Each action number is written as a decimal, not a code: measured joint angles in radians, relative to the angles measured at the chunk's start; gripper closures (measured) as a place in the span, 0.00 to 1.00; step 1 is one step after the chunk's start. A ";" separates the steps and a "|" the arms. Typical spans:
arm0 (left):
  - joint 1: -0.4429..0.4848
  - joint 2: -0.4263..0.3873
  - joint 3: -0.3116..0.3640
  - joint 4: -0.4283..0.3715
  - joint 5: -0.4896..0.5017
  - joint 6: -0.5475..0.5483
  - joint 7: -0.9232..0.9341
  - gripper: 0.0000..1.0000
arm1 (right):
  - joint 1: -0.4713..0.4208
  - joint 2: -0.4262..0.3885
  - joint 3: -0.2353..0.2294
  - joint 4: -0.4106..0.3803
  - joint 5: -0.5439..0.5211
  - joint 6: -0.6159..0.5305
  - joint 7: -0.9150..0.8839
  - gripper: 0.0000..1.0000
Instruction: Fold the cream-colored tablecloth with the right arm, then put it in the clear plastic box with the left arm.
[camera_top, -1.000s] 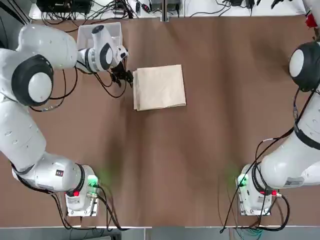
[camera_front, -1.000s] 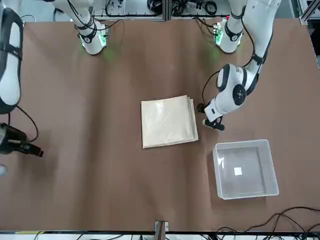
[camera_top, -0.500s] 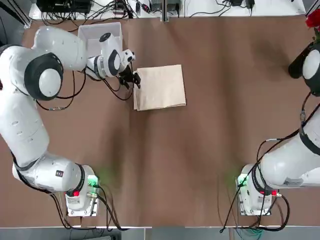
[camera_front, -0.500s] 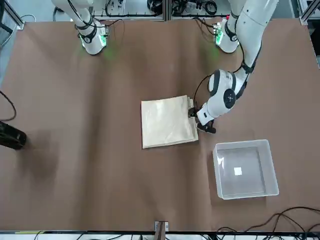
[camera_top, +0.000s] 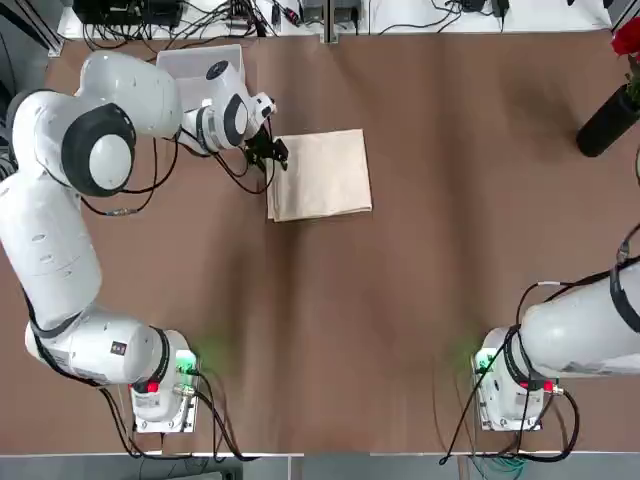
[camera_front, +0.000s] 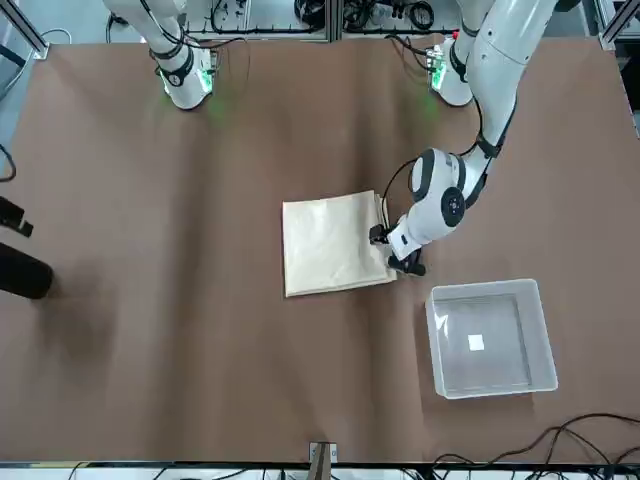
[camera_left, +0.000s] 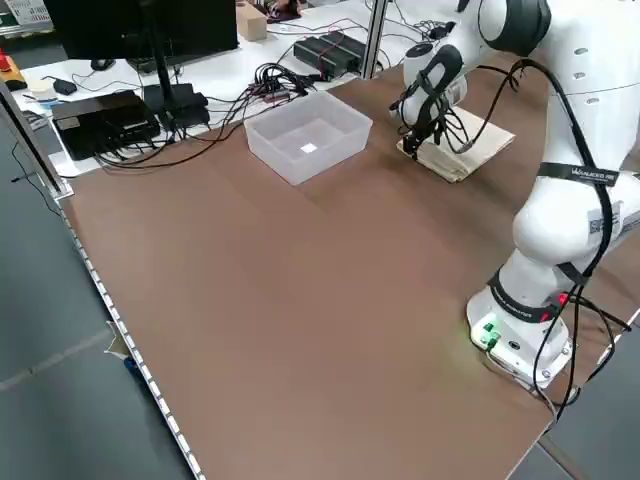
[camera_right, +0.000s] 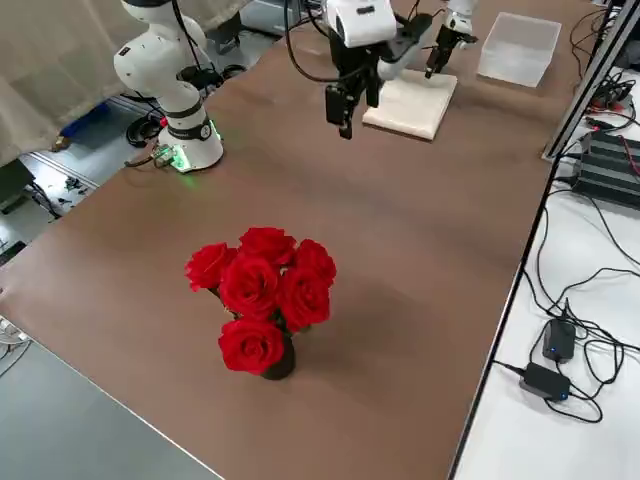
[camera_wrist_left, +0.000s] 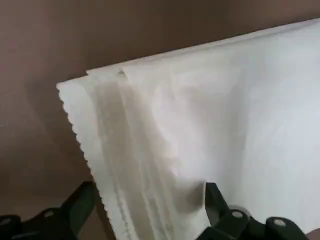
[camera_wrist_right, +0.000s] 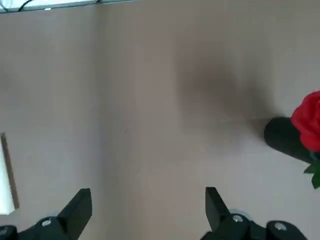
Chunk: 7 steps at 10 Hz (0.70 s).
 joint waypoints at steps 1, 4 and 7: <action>0.000 0.007 0.000 0.001 0.000 0.000 -0.001 0.03 | 0.018 -0.024 0.003 -0.013 0.000 -0.023 0.002 0.00; 0.002 0.014 0.002 0.002 0.000 0.001 -0.002 0.18 | 0.046 -0.055 0.041 -0.013 -0.001 -0.025 0.098 0.00; 0.005 0.014 0.003 0.004 0.000 0.001 -0.002 0.67 | 0.044 -0.094 0.047 -0.008 -0.005 -0.021 0.127 0.00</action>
